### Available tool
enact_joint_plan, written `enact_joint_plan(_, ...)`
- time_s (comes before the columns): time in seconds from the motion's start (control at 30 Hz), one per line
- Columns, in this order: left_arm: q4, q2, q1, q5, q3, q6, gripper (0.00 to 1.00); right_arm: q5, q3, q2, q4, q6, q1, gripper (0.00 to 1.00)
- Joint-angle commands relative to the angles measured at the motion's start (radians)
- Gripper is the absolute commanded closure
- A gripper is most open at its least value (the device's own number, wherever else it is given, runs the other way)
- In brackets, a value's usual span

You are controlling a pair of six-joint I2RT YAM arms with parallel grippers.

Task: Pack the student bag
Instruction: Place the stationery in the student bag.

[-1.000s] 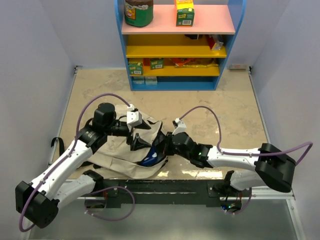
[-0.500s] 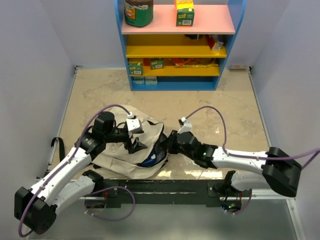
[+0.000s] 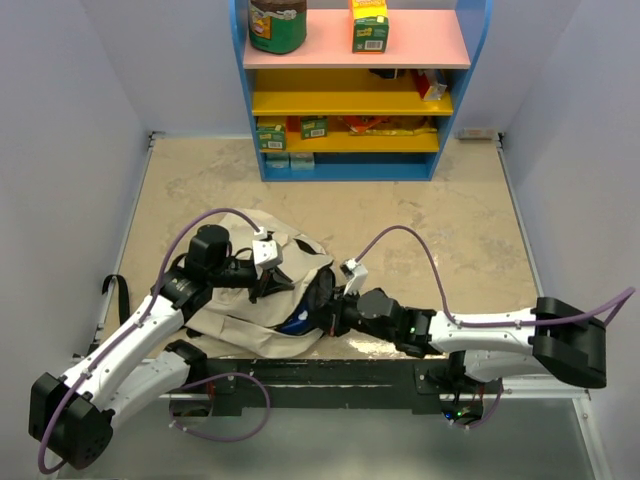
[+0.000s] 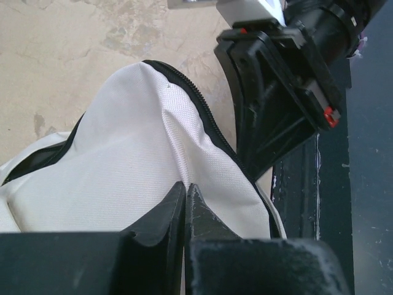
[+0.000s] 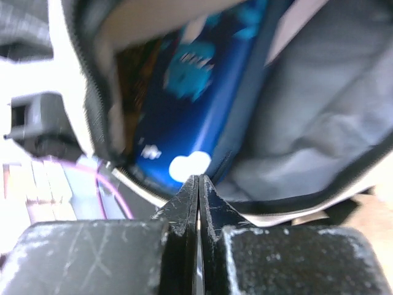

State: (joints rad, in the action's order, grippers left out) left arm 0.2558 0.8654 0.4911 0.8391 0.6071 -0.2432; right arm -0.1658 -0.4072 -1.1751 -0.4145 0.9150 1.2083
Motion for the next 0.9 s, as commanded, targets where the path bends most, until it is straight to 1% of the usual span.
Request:
enact_joint_plan(0.0, -0.07, -0.017, 0.004, 0.101, 0.043, 0.038, 0.97, -0.026, -0.002, -0.038, -0.079, -0.059, 0.057, 1.0)
enact_joint_plan(0.07, -0.078, -0.019, 0.004, 0.106, 0.042, 0.05, 0.97, -0.049, -0.005, -0.054, -0.095, -0.047, 0.065, 1.0)
enact_joint_plan(0.2, -0.07, -0.026, 0.004, 0.117, 0.034, 0.059, 0.97, -0.127, -0.047, -0.138, -0.11, -0.05, 0.065, 1.0)
enact_joint_plan(0.33, -0.018, -0.037, 0.004, 0.127, 0.029, 0.021, 0.97, -0.195, -0.14, -0.239, -0.153, -0.041, 0.065, 1.0)
enact_joint_plan(0.4, 0.014, -0.043, 0.004, 0.14, 0.029, -0.002, 0.97, -0.184, -0.21, -0.282, -0.159, -0.063, 0.065, 1.0)
enact_joint_plan(0.43, 0.031, -0.048, 0.004, 0.143, 0.037, -0.042, 0.96, -0.198, -0.234, -0.294, -0.111, -0.076, 0.065, 1.0)
enact_joint_plan(0.47, 0.078, -0.051, 0.004, 0.134, 0.046, -0.071, 0.84, -0.208, -0.245, -0.282, -0.089, -0.091, 0.066, 1.0)
enact_joint_plan(0.5, 0.106, -0.055, 0.004, 0.118, 0.055, -0.099, 0.76, -0.215, -0.222, -0.259, -0.078, -0.09, 0.068, 0.96)
enact_joint_plan(0.53, 0.135, -0.066, 0.004, 0.088, 0.08, -0.169, 0.7, -0.239, -0.19, -0.186, -0.081, -0.075, 0.074, 0.89)
enact_joint_plan(0.57, 0.19, -0.072, 0.004, 0.069, 0.091, -0.206, 0.56, -0.257, -0.156, -0.145, -0.079, -0.062, 0.079, 0.75)
enact_joint_plan(0.6, 0.218, -0.08, 0.003, 0.051, 0.1, -0.243, 0.51, -0.271, -0.101, -0.105, -0.064, -0.047, 0.08, 0.7)
enact_joint_plan(0.63, 0.246, -0.092, 0.003, 0.017, 0.126, -0.316, 0.47, -0.282, -0.078, -0.059, -0.02, -0.033, 0.091, 0.68)
enact_joint_plan(0.67, 0.308, -0.098, 0.001, -0.003, 0.141, -0.352, 0.39, -0.31, -0.061, 0.019, 0.014, -0.027, 0.102, 0.65)
enact_joint_plan(0.7, 0.342, -0.101, 0.001, -0.018, 0.155, -0.382, 0.36, -0.32, -0.036, 0.064, 0.048, -0.022, 0.112, 0.63)
enact_joint_plan(0.73, 0.383, -0.108, 0.001, -0.035, 0.189, -0.449, 0.34, -0.331, -0.03, 0.102, 0.116, -0.021, 0.135, 0.63)
enact_joint_plan(0.77, 0.489, -0.108, 0.001, -0.035, 0.207, -0.493, 0.32, -0.359, -0.028, 0.174, 0.156, -0.018, 0.152, 0.64)
enact_joint_plan(0.8, 0.546, -0.111, 0.001, -0.032, 0.226, -0.543, 0.31, -0.373, -0.031, 0.205, 0.192, -0.024, 0.168, 0.65)
enact_joint_plan(0.83, 0.601, -0.109, 0.001, -0.02, 0.256, -0.635, 0.31, -0.38, -0.038, 0.235, 0.251, -0.04, 0.195, 0.67)
enact_joint_plan(0.87, 0.711, -0.109, 0.001, -0.011, 0.264, -0.686, 0.31, -0.388, -0.047, 0.282, 0.279, -0.056, 0.209, 0.68)
